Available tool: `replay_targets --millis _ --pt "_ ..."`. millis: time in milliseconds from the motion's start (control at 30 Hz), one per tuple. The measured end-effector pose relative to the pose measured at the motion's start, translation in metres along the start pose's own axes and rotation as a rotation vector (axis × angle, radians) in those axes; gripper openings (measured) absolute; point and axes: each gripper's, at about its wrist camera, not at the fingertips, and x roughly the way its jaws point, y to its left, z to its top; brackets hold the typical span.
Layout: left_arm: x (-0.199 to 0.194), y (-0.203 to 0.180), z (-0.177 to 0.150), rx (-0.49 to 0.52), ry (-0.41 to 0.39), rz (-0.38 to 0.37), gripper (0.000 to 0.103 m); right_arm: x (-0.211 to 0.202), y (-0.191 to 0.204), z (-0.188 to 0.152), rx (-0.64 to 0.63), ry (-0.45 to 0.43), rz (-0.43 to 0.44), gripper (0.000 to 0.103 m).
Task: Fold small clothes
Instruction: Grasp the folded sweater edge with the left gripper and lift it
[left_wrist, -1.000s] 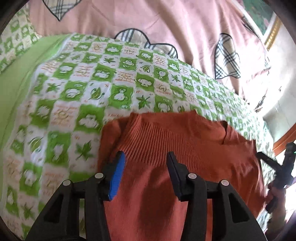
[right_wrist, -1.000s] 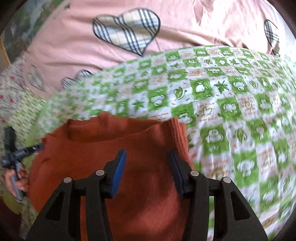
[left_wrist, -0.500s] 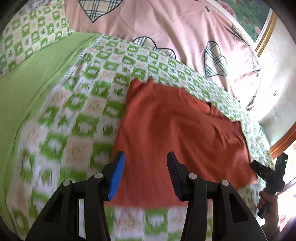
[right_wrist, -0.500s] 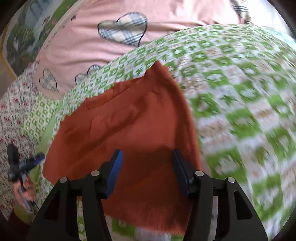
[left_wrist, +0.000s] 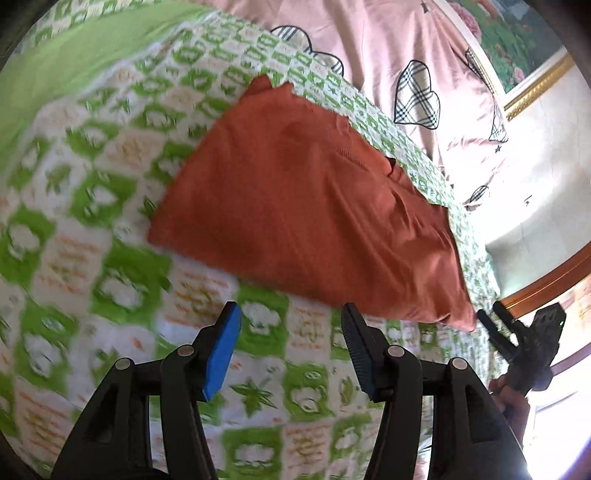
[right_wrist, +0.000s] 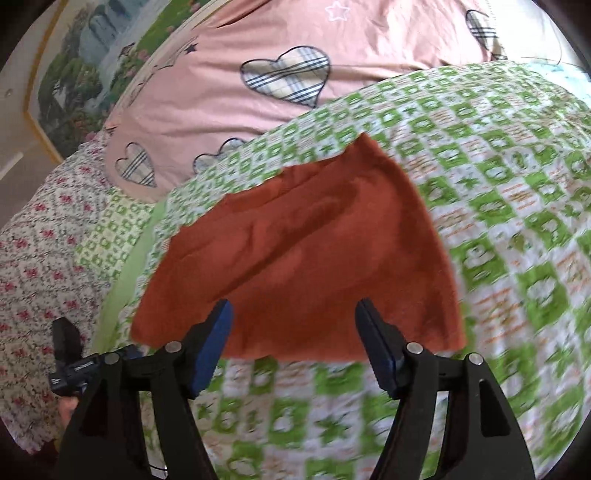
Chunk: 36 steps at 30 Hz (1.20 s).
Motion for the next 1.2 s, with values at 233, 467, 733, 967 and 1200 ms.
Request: replay_targets --millis 233,467,733,967,1200 --pt "0.016 0.001 0.001 -0.099 0.000 -0.055 0.078 0.010 0.021 -0.015 -0.027 0.049 0.036 0.071" --pt "0.025 0.020 0.032 -0.215 -0.109 -0.055 0.078 0.010 0.030 -0.020 -0.054 0.064 0.067 0.072" --pt "0.034 0.023 0.061 -0.186 -0.174 0.070 0.019 0.018 0.022 -0.015 -0.032 0.067 0.076 0.073" --pt "0.019 -0.054 0.066 0.079 -0.240 0.157 0.012 0.026 0.002 0.004 0.003 0.052 0.081 0.073" --pt "0.047 -0.156 0.057 0.345 -0.200 0.048 0.008 0.034 -0.017 0.038 0.016 0.067 0.101 0.073"
